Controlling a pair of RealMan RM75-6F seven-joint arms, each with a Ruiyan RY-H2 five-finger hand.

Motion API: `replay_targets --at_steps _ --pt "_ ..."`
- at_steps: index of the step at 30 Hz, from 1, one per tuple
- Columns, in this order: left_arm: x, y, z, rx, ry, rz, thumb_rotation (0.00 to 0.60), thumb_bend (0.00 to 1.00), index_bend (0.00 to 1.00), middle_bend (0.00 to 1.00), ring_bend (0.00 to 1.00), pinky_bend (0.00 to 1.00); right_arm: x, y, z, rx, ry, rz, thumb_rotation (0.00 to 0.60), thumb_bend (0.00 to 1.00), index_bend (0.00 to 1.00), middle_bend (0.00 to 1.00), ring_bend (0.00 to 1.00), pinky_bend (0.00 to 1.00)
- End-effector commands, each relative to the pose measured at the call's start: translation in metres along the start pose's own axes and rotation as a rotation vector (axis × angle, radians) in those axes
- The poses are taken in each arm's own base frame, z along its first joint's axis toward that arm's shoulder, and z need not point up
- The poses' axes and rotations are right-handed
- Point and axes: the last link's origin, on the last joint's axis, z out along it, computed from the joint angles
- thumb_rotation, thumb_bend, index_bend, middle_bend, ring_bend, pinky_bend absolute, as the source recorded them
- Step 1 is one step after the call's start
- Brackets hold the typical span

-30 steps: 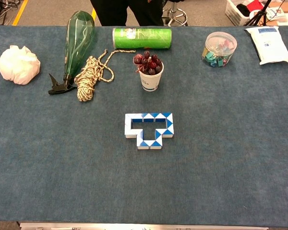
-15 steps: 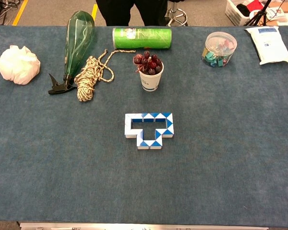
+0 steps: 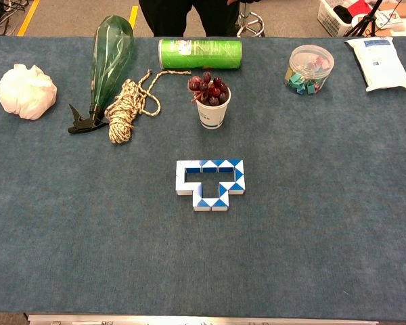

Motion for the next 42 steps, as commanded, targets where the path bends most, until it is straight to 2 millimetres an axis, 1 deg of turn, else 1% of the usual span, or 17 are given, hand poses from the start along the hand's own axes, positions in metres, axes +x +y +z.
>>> replay_targets --at_steps 1,11,16,22,27,32,35,39,42 --pt "0.000 0.000 0.000 0.001 0.002 -0.001 0.590 0.00 0.00 0.00 0.00 0.00 0.000 0.000 0.000 -0.001 0.002 -0.003 0.600 1.00 0.00 0.00 0.00 0.00" --pt "0.001 -0.001 0.000 0.004 0.006 -0.004 0.592 0.00 0.00 0.00 0.00 0.00 -0.004 -0.002 0.003 0.017 -0.023 0.021 0.600 1.00 0.00 0.00 0.00 0.00" --pt "0.001 -0.001 0.000 0.004 0.005 -0.005 0.591 0.00 0.00 0.00 0.00 0.00 -0.005 -0.011 0.012 0.091 0.025 0.075 0.600 1.00 0.00 0.00 0.00 0.00" --pt "0.002 0.000 -0.001 0.001 0.010 -0.009 0.589 0.00 0.00 0.00 0.00 0.00 -0.005 -0.039 0.034 0.254 0.105 0.169 0.600 1.00 0.00 0.00 0.00 0.00" --pt "0.005 -0.002 -0.001 0.005 0.019 -0.017 0.588 0.00 0.00 0.00 0.00 0.00 -0.011 -0.065 0.053 0.370 0.089 0.338 0.600 1.00 0.00 0.00 0.00 0.00" --pt "0.007 -0.004 -0.001 0.010 0.020 -0.021 0.590 0.00 0.00 0.00 0.00 0.00 -0.019 -0.089 0.072 0.459 0.124 0.475 0.600 1.00 0.00 0.00 0.00 0.00" --pt "0.007 -0.004 -0.001 0.010 0.018 -0.024 0.591 0.00 0.00 0.00 0.00 0.00 -0.026 -0.106 0.083 0.494 0.104 0.633 0.600 1.00 0.00 0.00 0.00 0.00" --pt "0.008 -0.004 -0.001 0.007 0.019 -0.026 0.588 0.00 0.00 0.00 0.00 0.00 -0.032 -0.122 0.097 0.498 0.037 0.812 0.600 1.00 0.00 0.00 0.00 0.00" --pt "0.008 -0.004 -0.001 0.007 0.020 -0.026 0.587 0.00 0.00 0.00 0.00 0.00 -0.034 -0.133 0.104 0.502 -0.019 0.900 0.600 1.00 0.00 0.00 0.00 0.00"
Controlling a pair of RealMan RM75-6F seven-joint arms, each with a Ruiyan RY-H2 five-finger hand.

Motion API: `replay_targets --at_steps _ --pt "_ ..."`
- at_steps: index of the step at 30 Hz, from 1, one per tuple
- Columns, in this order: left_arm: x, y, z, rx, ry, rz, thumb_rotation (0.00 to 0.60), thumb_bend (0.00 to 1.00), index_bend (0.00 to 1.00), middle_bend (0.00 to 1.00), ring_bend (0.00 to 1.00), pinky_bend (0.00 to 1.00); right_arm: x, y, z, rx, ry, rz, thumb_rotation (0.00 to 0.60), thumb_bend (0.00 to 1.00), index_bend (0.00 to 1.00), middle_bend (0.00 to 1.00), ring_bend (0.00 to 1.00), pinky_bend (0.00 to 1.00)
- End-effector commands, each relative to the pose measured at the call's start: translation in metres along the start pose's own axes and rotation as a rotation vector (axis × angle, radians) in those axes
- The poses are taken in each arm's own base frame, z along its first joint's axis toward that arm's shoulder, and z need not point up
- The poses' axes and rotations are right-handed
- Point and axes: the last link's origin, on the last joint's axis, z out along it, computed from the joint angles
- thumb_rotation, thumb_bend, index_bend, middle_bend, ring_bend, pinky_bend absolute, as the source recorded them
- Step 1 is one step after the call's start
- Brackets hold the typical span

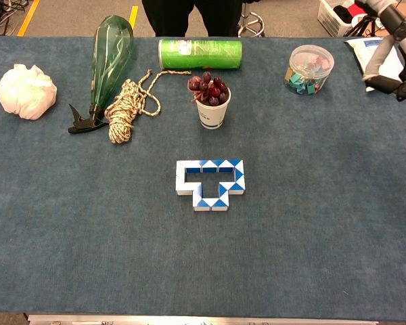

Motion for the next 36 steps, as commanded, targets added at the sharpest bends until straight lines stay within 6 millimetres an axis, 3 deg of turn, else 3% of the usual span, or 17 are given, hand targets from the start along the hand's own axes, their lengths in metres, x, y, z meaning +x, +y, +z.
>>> replay_targets --at_steps 1,5,13,17,21,36 --pt "0.000 0.000 0.000 0.001 -0.002 0.000 0.589 0.00 0.00 0.00 0.00 0.00 -0.019 -0.003 0.023 -0.005 -0.039 0.160 0.600 1.00 0.00 0.00 0.00 0.00" --pt "-0.001 0.000 0.000 -0.001 -0.003 0.001 0.590 0.00 0.00 0.00 0.00 0.00 -0.030 -0.008 0.031 -0.012 -0.076 0.249 0.600 1.00 0.00 0.00 0.00 0.00" --pt "-0.001 0.002 -0.001 -0.006 -0.004 0.002 0.590 0.00 0.00 0.00 0.00 0.00 -0.045 -0.020 0.045 -0.066 -0.194 0.600 0.600 1.00 0.00 0.00 0.00 0.01" --pt "0.000 0.002 -0.001 -0.006 -0.002 0.001 0.589 0.00 0.00 0.00 0.00 0.00 -0.046 -0.027 0.047 -0.072 -0.265 0.722 0.600 1.00 0.00 0.00 0.00 0.15" --pt "0.000 0.002 -0.002 -0.008 -0.004 0.001 0.588 0.00 0.00 0.00 0.00 0.00 -0.045 -0.032 0.048 -0.085 -0.339 0.843 0.600 1.00 0.00 0.00 0.00 0.21" --pt "0.000 0.002 -0.002 -0.008 0.000 -0.001 0.589 0.00 0.00 0.00 0.00 0.00 -0.052 -0.040 0.057 -0.080 -0.461 0.883 0.600 1.00 0.00 0.02 0.00 0.22"
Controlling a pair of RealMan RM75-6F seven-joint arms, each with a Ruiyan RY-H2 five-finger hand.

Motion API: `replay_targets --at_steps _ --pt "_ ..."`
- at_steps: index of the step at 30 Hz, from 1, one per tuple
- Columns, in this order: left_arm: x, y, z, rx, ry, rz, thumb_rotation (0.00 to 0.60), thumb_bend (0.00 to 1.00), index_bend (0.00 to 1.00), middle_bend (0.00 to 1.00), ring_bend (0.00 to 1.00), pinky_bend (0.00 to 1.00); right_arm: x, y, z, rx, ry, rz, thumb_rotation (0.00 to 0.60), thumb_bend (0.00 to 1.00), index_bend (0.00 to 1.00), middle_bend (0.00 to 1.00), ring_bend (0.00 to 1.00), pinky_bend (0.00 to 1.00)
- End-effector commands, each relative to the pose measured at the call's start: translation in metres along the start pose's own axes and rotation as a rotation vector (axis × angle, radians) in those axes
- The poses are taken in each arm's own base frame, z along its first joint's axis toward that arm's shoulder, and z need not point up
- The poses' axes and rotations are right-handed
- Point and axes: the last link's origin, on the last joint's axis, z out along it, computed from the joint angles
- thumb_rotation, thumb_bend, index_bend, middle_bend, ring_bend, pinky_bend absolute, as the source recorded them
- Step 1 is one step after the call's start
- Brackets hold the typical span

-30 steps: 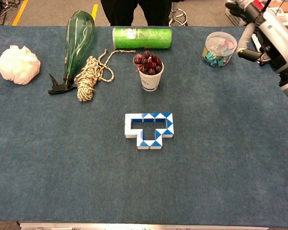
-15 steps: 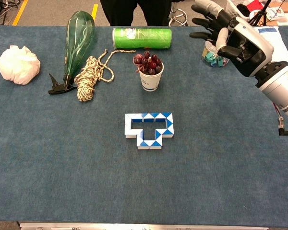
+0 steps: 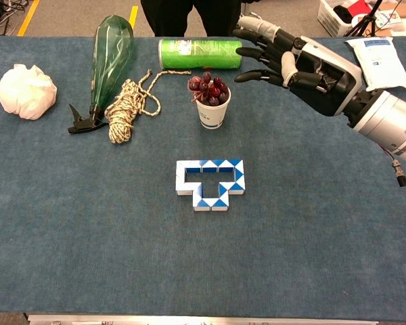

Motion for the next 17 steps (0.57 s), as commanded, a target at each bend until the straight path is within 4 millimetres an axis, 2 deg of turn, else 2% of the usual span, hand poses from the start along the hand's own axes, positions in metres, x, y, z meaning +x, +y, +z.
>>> replay_targets --at_steps 1,17 --pt "0.0003 -0.0005 -0.0004 0.001 0.000 0.000 0.589 0.00 0.00 0.00 0.00 0.00 -0.0002 -0.0005 0.0012 -0.003 -0.007 -0.011 0.600 1.00 0.00 0.02 0.00 0.22" --pt "-0.0004 0.0001 -0.0009 0.002 -0.003 0.003 0.588 0.00 0.00 0.00 0.00 0.00 -0.0014 -0.0047 -0.0034 0.007 -0.010 -0.011 0.600 1.00 0.00 0.02 0.00 0.23"
